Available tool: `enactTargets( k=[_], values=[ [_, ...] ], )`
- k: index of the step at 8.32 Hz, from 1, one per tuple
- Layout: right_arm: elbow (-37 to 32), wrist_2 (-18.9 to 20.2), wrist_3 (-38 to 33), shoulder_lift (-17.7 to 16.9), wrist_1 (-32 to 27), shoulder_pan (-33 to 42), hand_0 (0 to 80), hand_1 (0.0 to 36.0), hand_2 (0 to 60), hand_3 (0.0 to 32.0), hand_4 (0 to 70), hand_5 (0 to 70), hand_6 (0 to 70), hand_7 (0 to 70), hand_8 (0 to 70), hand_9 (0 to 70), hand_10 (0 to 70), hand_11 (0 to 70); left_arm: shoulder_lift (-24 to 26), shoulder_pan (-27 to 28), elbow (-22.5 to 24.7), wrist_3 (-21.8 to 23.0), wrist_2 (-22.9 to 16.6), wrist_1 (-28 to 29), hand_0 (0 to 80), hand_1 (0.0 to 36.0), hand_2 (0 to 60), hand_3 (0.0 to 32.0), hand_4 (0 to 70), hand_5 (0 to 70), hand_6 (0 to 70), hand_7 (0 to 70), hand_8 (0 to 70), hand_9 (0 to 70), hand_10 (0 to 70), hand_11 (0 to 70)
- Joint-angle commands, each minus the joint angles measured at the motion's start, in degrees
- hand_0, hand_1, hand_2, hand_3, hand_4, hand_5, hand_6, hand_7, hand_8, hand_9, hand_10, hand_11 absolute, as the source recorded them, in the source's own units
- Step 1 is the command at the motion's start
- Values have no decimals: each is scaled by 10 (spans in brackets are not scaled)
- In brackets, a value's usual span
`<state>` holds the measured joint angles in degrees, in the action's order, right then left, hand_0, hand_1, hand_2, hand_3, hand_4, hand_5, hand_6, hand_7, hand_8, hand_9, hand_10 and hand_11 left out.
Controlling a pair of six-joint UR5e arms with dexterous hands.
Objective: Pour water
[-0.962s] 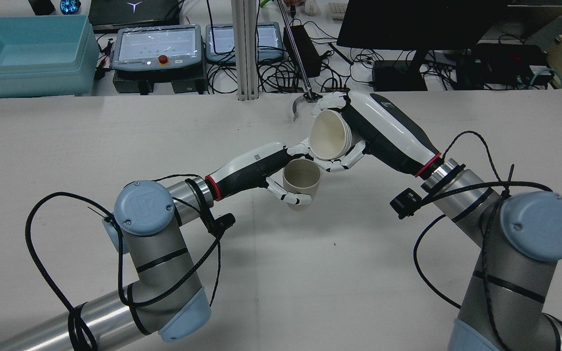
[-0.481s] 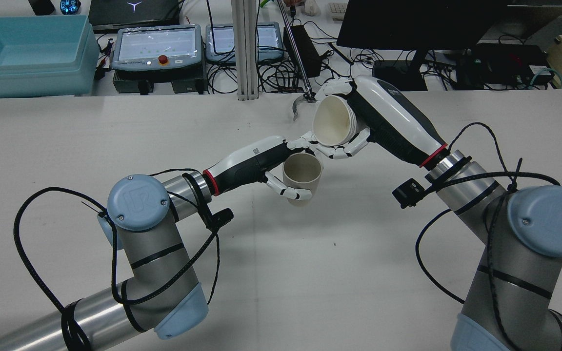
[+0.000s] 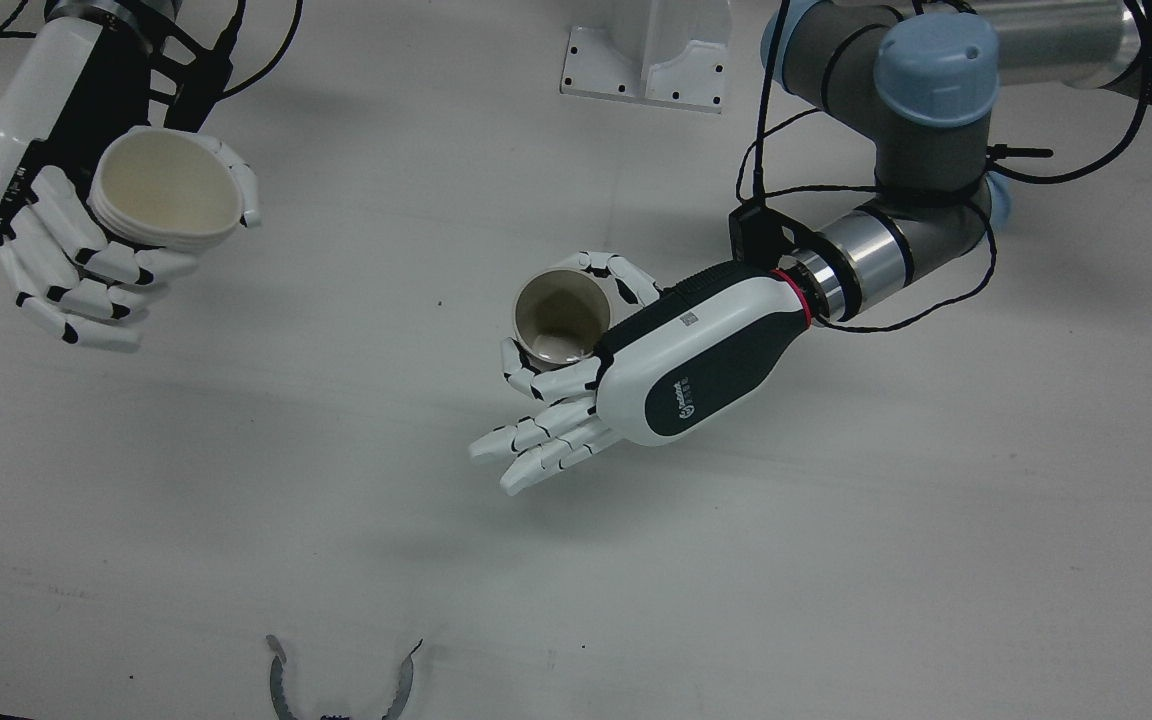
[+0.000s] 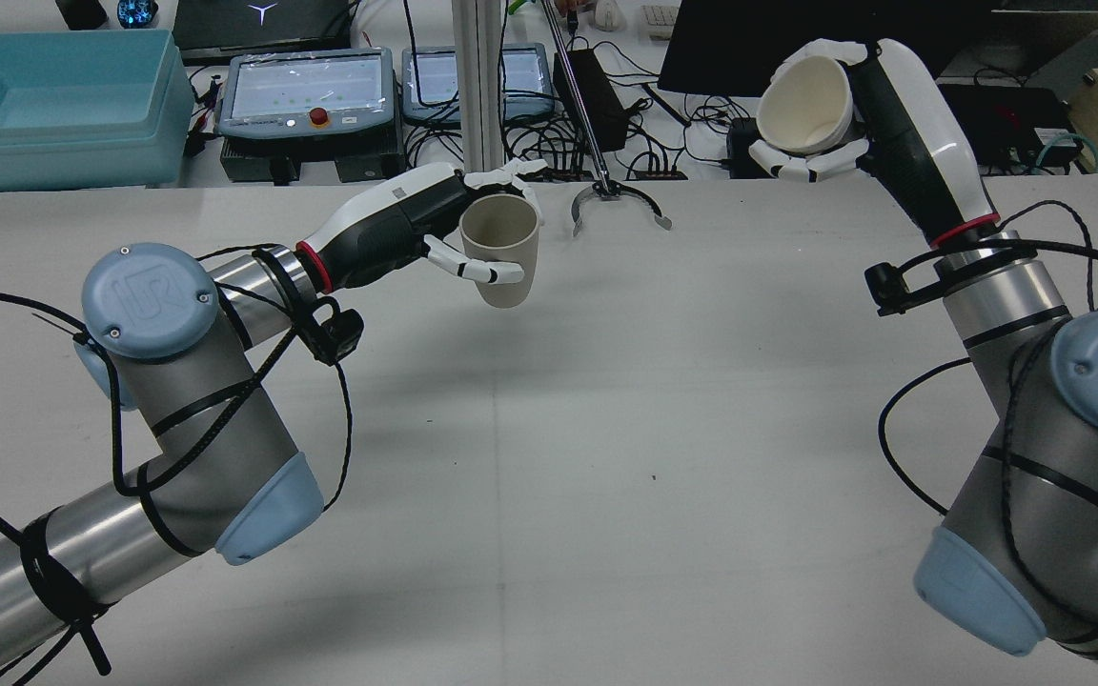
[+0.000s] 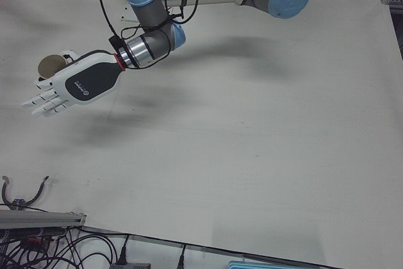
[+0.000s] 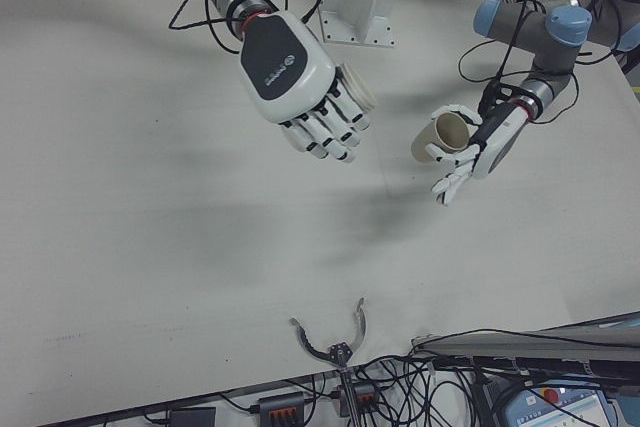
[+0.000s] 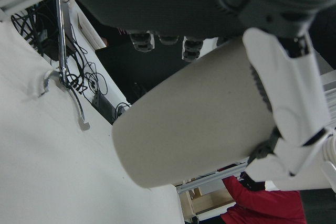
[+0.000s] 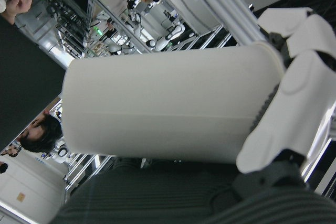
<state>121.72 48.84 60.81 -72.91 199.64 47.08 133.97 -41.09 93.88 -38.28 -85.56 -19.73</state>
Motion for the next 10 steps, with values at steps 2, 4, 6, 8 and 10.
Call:
enactTargets(
  k=[2,4,6,8,10],
  values=[
    [-120,-84,-228,-37,-14,52,481,360,600,0,266,563,432,505,282,379,352,517,-103,-84,9,77,5,10,370,360,600,0,230,441,36,89,0,3,27,58],
    [-155,-84,-283,-50,-17,67,478,358,600,0,229,523,420,477,282,375,363,531,-197,-130,12,102,29,55,375,360,600,0,229,437,36,91,0,4,27,58],
    [-224,-84,-367,-51,-22,78,473,341,600,0,200,449,397,439,273,358,366,535,-292,-131,16,95,98,112,372,360,600,0,222,419,34,90,0,4,27,58],
    [-249,-84,-377,-47,-44,70,467,316,600,0,192,404,390,420,283,367,377,547,-355,-130,6,91,131,160,359,360,600,0,211,398,31,86,0,3,28,59],
    [-250,-84,-415,-57,-61,48,469,305,600,0,176,388,368,397,252,324,351,515,-363,-130,7,59,138,166,357,360,600,0,208,392,29,83,0,2,25,56]
  ],
)
